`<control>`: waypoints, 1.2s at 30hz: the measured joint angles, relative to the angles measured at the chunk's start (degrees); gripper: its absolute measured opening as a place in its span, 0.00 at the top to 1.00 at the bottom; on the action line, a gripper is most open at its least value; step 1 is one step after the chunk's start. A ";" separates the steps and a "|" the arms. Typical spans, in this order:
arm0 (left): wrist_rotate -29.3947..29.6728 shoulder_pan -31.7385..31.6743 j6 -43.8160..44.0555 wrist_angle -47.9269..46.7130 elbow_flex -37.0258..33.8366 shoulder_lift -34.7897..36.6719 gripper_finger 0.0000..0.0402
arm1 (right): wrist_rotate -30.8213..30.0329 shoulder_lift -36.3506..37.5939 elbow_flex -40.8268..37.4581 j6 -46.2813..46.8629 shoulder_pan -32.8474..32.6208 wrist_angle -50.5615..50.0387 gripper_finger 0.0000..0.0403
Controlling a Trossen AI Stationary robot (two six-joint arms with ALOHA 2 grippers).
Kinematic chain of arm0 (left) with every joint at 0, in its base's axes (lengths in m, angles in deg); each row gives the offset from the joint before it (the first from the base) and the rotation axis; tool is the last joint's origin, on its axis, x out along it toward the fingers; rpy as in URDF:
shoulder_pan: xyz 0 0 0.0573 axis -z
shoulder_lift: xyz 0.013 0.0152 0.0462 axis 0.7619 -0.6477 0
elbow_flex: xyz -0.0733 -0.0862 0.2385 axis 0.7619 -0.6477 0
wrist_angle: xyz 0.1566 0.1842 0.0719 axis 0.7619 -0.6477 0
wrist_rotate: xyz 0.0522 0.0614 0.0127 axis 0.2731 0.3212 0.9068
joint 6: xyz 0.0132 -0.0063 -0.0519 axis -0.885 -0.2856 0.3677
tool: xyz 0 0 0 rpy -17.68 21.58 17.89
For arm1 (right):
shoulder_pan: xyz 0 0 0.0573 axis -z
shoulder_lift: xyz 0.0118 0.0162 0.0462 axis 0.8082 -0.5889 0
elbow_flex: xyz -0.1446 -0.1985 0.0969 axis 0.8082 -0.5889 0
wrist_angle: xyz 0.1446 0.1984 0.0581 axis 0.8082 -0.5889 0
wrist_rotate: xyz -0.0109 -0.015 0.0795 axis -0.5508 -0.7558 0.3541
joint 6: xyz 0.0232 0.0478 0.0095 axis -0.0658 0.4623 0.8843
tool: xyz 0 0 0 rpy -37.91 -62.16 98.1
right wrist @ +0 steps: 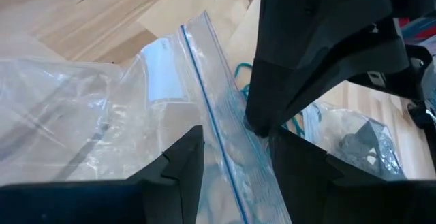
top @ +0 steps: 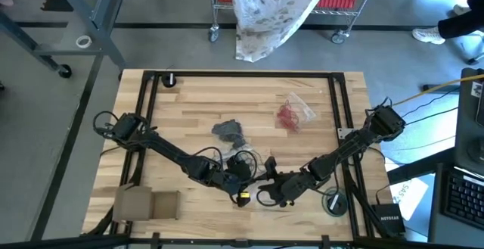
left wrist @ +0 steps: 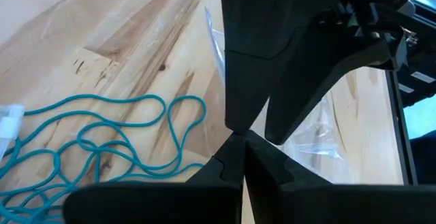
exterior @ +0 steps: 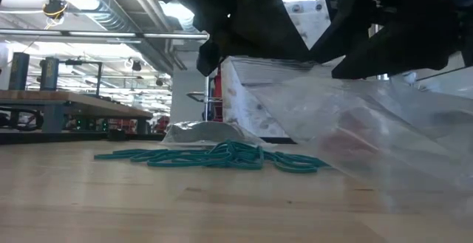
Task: Sort rubber bands
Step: Open the transparent zip lock bag
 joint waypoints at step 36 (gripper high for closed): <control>0.01 0.00 0.23 -0.22 -0.02 0.00 1.00 | 1.62 0.10 1.84 -4.33 0.00 -5.10 0.74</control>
